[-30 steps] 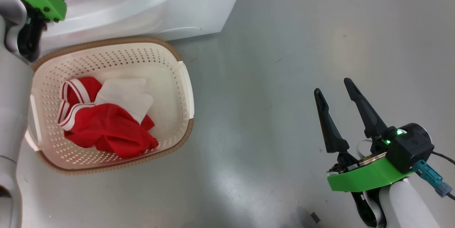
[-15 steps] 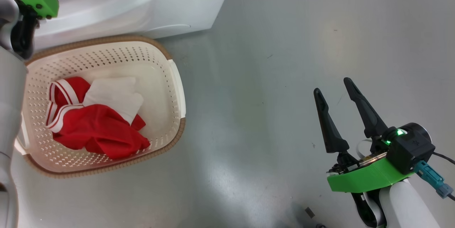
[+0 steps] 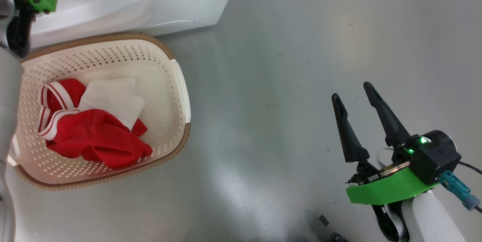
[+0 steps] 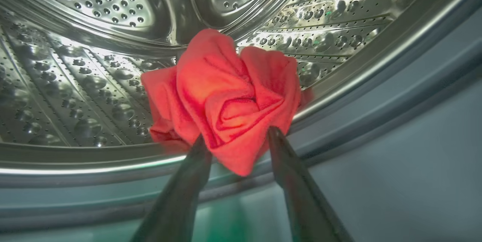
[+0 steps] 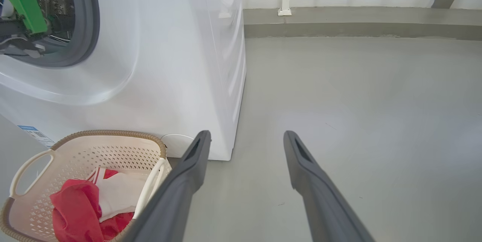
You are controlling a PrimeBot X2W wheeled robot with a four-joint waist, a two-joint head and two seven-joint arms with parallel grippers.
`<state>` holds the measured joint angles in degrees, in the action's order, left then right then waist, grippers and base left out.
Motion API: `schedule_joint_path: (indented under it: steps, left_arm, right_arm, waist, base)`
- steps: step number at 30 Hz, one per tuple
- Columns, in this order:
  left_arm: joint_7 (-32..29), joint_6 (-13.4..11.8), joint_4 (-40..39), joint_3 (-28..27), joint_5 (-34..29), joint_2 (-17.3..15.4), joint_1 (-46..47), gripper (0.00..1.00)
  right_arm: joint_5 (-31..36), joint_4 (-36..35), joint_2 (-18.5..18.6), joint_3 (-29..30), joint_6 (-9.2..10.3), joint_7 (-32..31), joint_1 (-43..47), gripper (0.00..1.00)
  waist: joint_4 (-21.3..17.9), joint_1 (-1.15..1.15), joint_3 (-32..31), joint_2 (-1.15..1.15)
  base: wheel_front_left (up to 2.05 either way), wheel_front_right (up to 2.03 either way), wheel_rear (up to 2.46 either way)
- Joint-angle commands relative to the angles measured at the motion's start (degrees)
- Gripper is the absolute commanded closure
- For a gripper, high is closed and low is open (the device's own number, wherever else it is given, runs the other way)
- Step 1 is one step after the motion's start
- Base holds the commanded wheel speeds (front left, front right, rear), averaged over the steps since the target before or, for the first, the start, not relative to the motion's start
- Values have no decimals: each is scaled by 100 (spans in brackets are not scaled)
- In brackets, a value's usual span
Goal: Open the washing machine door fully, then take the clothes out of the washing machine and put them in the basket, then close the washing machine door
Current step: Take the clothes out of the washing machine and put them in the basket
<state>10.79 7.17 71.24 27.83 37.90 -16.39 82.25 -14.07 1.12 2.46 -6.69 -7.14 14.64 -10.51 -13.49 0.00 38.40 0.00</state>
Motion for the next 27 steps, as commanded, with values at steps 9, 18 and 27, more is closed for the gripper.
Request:
schedule_joint_path:
  steps: [9, 18, 27]
  left_arm:
    - [256, 32, -281, 214, 83, -300, 149, 100]
    - [414, 31, -615, 226, -9, -484, 44, 100]
    - [419, -172, -1690, -374, -279, -864, -937, 100]
  right_arm:
    - [-46, -131, 42, -102, -35, 36, 155, 0]
    - [-68, -126, 42, -132, -35, 36, 63, 0]
    - [-57, -43, 42, -120, -35, 36, -52, 0]
  waist:
    - [34, 0, 7, 0]
    - [233, 0, 23, 0]
    - [350, 0, -188, 0]
  base:
    - [0, 0, 0]
    - [0, 0, 0]
    - [0, 0, 0]
